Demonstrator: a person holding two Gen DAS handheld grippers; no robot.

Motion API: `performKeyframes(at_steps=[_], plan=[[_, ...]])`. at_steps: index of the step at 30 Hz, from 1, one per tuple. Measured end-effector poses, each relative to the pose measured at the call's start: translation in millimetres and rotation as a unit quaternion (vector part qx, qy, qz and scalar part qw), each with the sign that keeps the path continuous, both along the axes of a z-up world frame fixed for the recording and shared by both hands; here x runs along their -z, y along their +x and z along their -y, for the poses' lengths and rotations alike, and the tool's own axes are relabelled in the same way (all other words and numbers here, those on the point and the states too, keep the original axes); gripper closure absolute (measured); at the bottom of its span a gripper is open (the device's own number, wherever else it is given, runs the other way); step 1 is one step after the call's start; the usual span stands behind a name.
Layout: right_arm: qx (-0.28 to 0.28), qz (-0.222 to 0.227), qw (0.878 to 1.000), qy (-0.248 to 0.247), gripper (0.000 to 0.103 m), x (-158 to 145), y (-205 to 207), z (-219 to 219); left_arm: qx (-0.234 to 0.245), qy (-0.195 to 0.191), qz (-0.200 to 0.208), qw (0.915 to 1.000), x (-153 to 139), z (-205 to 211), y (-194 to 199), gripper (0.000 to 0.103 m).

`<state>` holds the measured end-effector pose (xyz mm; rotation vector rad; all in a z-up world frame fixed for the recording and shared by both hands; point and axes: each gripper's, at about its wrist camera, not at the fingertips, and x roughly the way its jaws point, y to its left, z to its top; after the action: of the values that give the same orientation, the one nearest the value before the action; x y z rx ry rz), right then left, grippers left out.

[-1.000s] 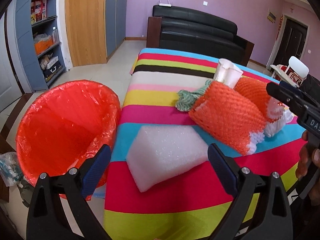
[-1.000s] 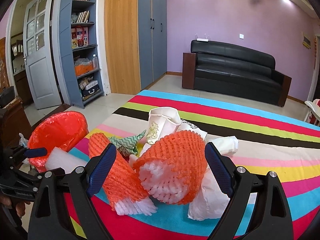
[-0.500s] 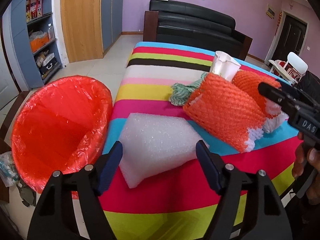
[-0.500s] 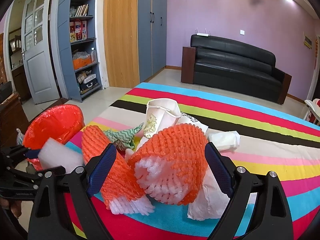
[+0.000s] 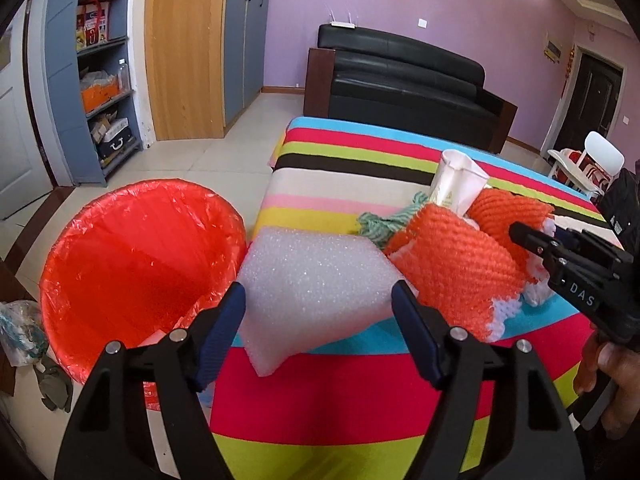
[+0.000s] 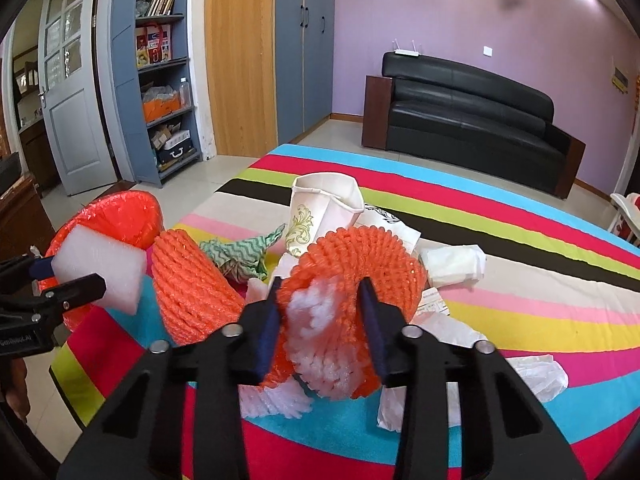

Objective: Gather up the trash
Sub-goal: 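Grasp the flat white foam sheet with the left tool while the right tool grasps an orange foam net, then carry the foam sheet and orange net over the bin and release both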

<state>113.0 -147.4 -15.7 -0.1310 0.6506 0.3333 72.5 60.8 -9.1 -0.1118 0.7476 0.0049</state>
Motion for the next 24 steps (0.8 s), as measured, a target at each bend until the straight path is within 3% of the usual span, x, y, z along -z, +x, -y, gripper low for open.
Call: performKeyframes(at_steps=[24], plan=[[0.012,0.072,0.997,0.040,0.076,-41.5,-21.7,8.7,-0.038,-0.013,0.040,0.9984,-24.4,-18.8,-7.2,0.031]])
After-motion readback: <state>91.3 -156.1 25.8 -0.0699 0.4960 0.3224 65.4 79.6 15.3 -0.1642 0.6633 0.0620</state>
